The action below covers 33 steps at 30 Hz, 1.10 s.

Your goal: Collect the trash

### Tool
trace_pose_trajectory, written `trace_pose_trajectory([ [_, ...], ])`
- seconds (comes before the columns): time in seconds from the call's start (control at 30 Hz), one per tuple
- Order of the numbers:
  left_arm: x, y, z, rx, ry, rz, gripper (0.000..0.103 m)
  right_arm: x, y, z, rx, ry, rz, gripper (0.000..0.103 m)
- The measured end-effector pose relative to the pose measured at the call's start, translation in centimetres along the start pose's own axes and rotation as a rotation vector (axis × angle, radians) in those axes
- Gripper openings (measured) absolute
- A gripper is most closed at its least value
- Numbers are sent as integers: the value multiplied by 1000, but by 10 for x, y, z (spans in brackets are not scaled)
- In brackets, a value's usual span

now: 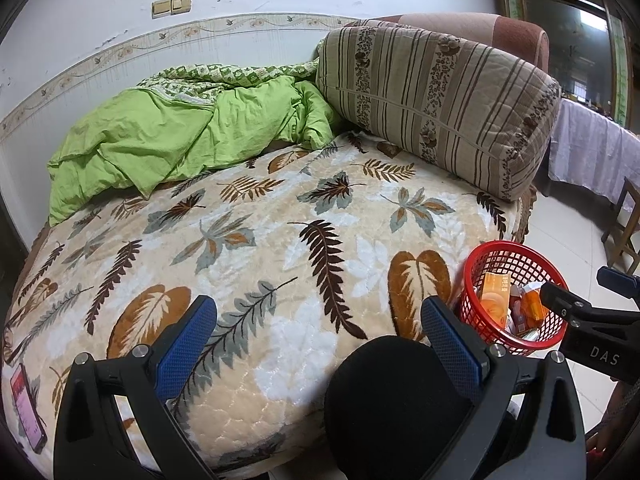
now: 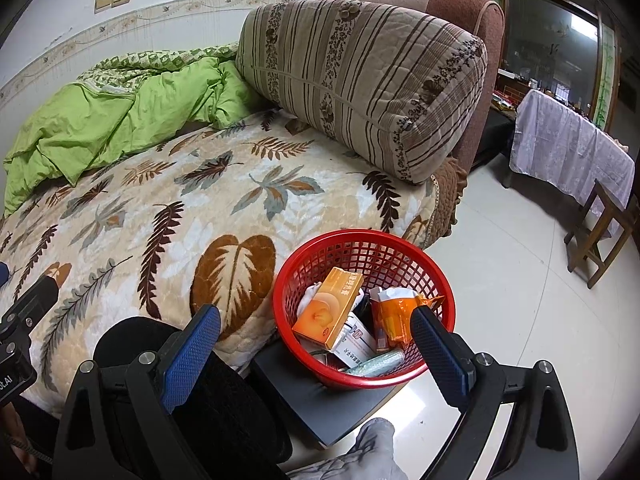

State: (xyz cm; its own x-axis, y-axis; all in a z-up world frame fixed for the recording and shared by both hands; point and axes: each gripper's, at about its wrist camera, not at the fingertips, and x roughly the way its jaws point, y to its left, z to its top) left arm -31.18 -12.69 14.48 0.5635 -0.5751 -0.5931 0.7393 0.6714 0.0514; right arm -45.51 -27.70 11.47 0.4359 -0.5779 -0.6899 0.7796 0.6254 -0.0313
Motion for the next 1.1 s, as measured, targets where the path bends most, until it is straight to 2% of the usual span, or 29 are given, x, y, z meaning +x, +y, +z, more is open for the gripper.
trace_pose_trajectory([
  [0.6, 0, -1, 0, -2, 1, -2, 101, 1, 1, -2, -2, 5, 0, 97],
  [0.77, 5, 1, -5, -44, 38, -59, 101, 1, 2, -2, -7, 0, 3, 97],
  [0.87, 10, 14, -6, -85, 54, -51, 101, 6, 9, 1, -40, 0, 16, 97],
  [1.0, 17, 43, -7, -154, 64, 6, 101, 14, 30, 14, -120, -6, 59, 97],
  [1.1, 29, 77, -11, -233, 101, 57, 101, 20, 58, 29, -184, -30, 94, 97],
])
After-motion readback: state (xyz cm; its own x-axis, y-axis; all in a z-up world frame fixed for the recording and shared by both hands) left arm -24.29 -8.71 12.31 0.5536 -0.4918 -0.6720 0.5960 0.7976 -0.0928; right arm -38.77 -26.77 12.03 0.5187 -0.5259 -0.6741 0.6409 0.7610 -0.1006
